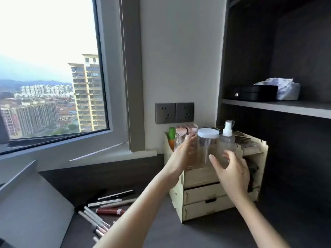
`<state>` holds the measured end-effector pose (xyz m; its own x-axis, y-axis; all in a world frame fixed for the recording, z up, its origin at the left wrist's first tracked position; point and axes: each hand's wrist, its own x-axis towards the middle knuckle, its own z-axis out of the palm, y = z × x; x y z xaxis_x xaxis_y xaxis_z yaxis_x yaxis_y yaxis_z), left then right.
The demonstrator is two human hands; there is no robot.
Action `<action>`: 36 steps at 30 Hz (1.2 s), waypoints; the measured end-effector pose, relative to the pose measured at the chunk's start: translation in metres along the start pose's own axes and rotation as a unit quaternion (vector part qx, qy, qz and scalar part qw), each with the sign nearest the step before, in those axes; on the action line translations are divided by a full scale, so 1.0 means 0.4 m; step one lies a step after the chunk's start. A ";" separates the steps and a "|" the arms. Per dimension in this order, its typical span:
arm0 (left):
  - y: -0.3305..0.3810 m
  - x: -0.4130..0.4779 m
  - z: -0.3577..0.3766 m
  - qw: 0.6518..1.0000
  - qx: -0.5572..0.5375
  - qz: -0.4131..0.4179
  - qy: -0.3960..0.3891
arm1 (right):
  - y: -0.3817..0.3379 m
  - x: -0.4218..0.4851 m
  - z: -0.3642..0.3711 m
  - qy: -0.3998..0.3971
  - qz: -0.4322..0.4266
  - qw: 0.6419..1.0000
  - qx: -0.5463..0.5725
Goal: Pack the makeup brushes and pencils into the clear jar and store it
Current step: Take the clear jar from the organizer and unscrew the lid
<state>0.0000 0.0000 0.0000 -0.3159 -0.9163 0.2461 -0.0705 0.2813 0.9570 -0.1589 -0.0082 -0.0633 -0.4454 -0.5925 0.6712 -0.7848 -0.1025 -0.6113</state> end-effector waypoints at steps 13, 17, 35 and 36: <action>-0.036 0.072 0.018 0.999 -0.017 0.023 -0.027 | 0.002 0.052 0.039 0.019 -0.058 0.998 0.012; -0.008 0.080 0.014 0.997 0.006 0.072 0.028 | -0.057 0.041 0.003 0.080 -0.091 0.992 0.027; -0.232 -0.490 -0.274 0.942 0.164 0.184 0.226 | -0.296 -0.464 0.012 -0.346 -0.027 0.843 0.411; -0.256 -0.511 -0.288 0.933 0.199 0.179 0.242 | -0.304 -0.487 0.018 -0.363 -0.025 0.835 0.413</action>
<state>0.1808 0.1257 -0.1306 0.0718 -0.7379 0.6711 -0.4192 0.5882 0.6916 0.0263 0.1141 -0.1227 0.1932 -0.8681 0.4573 -0.0964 -0.4806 -0.8716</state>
